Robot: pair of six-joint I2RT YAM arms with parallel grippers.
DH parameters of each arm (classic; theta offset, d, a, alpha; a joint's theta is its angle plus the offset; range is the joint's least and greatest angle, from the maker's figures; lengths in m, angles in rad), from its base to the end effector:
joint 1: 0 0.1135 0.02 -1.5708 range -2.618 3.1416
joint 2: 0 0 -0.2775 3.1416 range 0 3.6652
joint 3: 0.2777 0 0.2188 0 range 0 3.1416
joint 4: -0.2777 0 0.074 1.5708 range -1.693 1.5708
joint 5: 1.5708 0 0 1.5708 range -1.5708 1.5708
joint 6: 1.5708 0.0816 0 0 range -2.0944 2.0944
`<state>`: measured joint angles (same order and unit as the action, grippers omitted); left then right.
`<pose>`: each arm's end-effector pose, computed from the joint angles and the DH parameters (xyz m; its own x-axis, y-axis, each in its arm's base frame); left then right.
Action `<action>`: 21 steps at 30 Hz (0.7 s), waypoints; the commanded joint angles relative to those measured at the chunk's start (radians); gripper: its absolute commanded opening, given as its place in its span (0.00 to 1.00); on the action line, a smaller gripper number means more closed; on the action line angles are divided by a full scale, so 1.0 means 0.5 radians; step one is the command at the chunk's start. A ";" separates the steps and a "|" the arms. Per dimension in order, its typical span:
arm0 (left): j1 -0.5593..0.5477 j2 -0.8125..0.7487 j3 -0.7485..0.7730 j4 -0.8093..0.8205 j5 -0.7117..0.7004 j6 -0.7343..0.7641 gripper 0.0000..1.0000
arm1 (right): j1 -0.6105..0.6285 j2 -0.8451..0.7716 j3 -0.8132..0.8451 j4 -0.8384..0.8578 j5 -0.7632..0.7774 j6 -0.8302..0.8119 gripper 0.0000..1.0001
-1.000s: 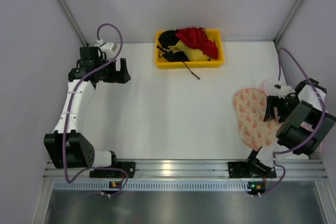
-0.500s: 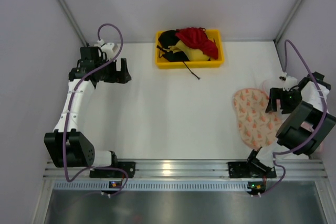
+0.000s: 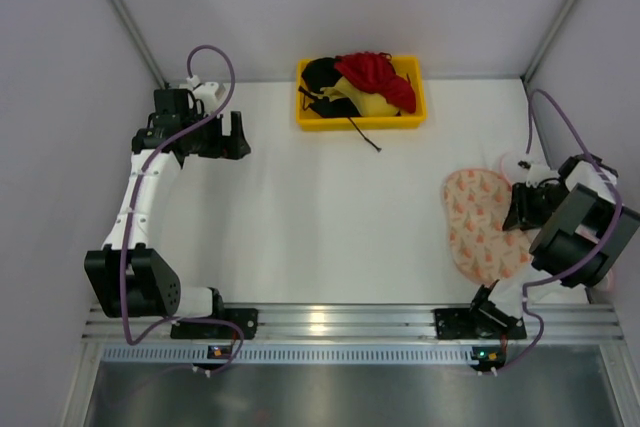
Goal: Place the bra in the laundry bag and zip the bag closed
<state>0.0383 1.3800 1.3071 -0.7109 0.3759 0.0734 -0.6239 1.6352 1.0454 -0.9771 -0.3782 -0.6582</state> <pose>0.2887 -0.0189 0.3246 -0.6871 0.0419 -0.7253 0.2753 0.9389 -0.2065 0.2178 -0.1197 0.1734 -0.9734 0.0003 -0.2289 -0.0679 0.9547 0.2897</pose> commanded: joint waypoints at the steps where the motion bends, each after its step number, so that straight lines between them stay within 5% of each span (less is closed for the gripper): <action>1: 0.000 -0.011 0.064 0.057 0.021 0.013 0.99 | 0.024 -0.132 0.142 -0.171 -0.280 -0.030 0.33; 6: 0.000 -0.017 0.055 0.057 0.024 0.000 0.99 | 0.100 -0.346 0.268 -0.383 -0.486 0.025 0.00; 14: 0.000 -0.011 0.079 0.057 0.012 0.028 0.99 | 0.609 -0.555 0.201 -0.347 -0.673 0.407 0.00; 21: 0.003 -0.082 0.040 0.057 0.049 0.010 0.99 | 1.382 -0.488 0.100 0.208 -0.600 0.890 0.04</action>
<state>0.0383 1.3788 1.3071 -0.7109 0.3782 0.0799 -0.0582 1.3743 1.0946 -1.0168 -0.6605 -0.3431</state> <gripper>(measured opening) 0.985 0.034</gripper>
